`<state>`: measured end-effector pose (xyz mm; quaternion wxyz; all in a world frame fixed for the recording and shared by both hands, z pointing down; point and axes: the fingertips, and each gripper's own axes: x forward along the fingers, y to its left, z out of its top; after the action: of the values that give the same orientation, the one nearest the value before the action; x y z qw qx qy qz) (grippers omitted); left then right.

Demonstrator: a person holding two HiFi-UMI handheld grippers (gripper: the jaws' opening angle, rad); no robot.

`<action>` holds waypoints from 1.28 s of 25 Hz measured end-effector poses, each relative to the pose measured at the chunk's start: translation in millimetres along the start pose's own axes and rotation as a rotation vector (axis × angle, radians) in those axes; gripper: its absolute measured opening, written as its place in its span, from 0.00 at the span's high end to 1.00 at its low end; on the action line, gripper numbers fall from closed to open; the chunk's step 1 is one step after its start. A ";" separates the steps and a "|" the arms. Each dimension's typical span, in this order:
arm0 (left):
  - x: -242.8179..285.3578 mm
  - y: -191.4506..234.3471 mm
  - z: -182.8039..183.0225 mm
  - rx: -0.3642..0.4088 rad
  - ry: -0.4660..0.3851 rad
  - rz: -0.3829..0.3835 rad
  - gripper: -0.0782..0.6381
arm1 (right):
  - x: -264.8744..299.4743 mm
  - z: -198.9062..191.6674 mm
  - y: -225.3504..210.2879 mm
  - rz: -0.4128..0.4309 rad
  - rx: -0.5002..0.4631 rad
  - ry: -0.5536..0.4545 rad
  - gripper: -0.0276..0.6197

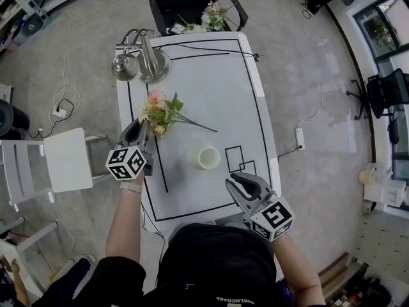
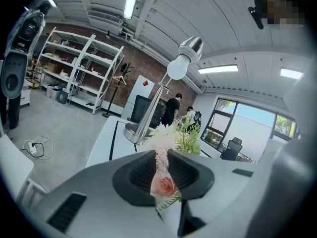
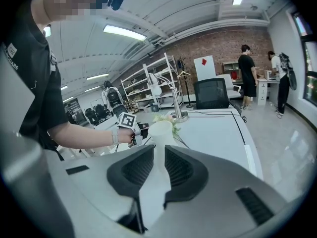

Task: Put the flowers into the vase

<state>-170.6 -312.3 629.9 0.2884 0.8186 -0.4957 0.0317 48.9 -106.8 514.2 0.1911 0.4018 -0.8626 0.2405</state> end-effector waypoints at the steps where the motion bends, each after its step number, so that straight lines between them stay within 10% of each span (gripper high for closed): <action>1: -2.6 -2.0 2.6 0.008 -0.006 0.000 0.79 | -1.8 -1.1 0.4 0.000 0.001 -0.001 0.87; 32: -91.8 -120.5 113.0 0.305 -0.242 -0.001 0.81 | -49.3 -20.7 8.4 0.074 -0.009 -0.064 0.87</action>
<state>-143.5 -255.1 451.9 0.0994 0.8508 -0.5159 0.0079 74.9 -60.6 503.0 0.1562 0.3762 -0.8837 0.2305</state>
